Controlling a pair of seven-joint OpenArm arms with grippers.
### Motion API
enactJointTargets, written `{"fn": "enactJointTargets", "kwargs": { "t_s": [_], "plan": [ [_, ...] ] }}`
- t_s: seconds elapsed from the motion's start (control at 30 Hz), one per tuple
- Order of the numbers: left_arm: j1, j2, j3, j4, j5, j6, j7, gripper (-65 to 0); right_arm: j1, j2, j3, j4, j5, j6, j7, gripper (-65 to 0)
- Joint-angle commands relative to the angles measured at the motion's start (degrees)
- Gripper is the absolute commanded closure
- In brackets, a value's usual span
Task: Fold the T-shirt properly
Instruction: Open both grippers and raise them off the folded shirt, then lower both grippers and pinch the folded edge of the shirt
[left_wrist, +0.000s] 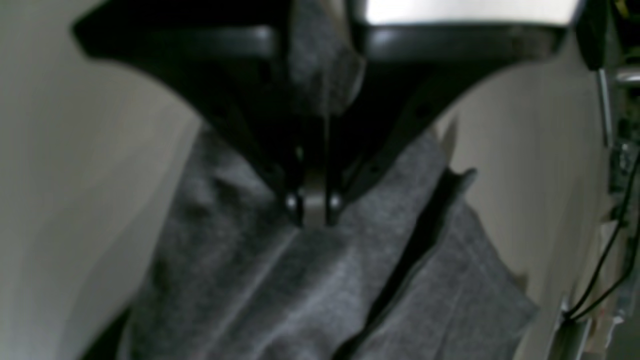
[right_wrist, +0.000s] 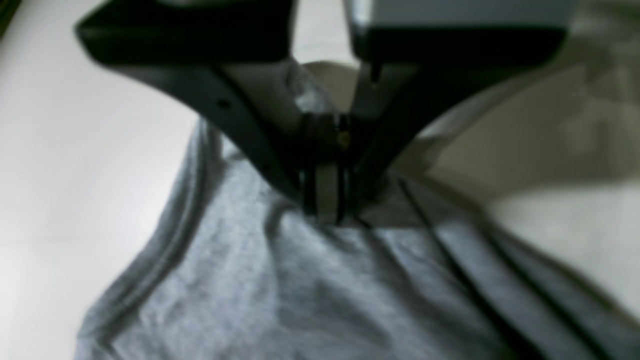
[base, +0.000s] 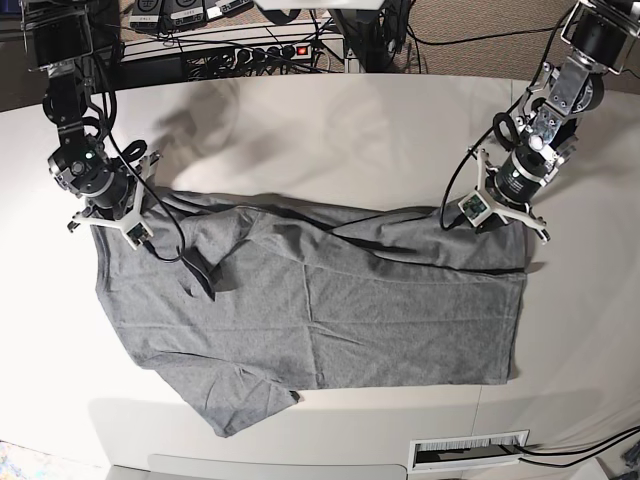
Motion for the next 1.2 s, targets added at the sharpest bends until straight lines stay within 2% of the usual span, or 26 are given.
{"fn": "enactJointTargets", "kwargs": {
  "t_s": [0.0,0.2,0.4,0.57,0.7,0.87,1.07,1.17],
  "plan": [
    [-0.39,-0.98,-0.46,-0.33,0.96,0.04,1.25,0.0,1.64,1.31,0.59,-0.26,-1.01,-0.68,1.62,0.0],
    [-0.35,-3.30,-0.46,-0.81,0.96,-4.90,1.25,0.0,6.49,1.46,0.59,-8.28,-2.12,-0.68,2.27,0.0],
    [0.11,-6.47,-0.46,-0.81,0.07,-6.82,1.25,0.0,7.56,1.49,0.59,-14.29,-2.45,-0.68,1.62,0.0],
    [1.60,-8.98,-0.46,-0.81,0.07,-6.82,0.94,0.0,7.58,2.08,0.59,-16.24,-8.76,-0.87,3.04,0.0],
    [3.19,-9.57,-0.46,-0.81,0.07,-6.86,-0.26,0.0,7.56,2.71,0.59,-16.44,-8.66,-0.87,1.49,0.0],
    [6.14,-9.68,-0.46,-0.79,0.07,-6.88,-0.22,0.0,7.56,2.56,0.59,-16.44,-4.63,-0.83,-1.20,0.0],
    [9.62,-10.36,-0.46,-0.61,0.28,-7.37,-0.24,0.0,7.58,2.62,0.59,-16.35,-4.48,-0.85,-3.37,0.0],
    [9.62,-10.54,-0.46,0.63,0.33,-5.70,0.50,0.0,7.56,2.58,0.59,-14.01,-4.44,-0.87,-2.86,0.0]
  ]
}}
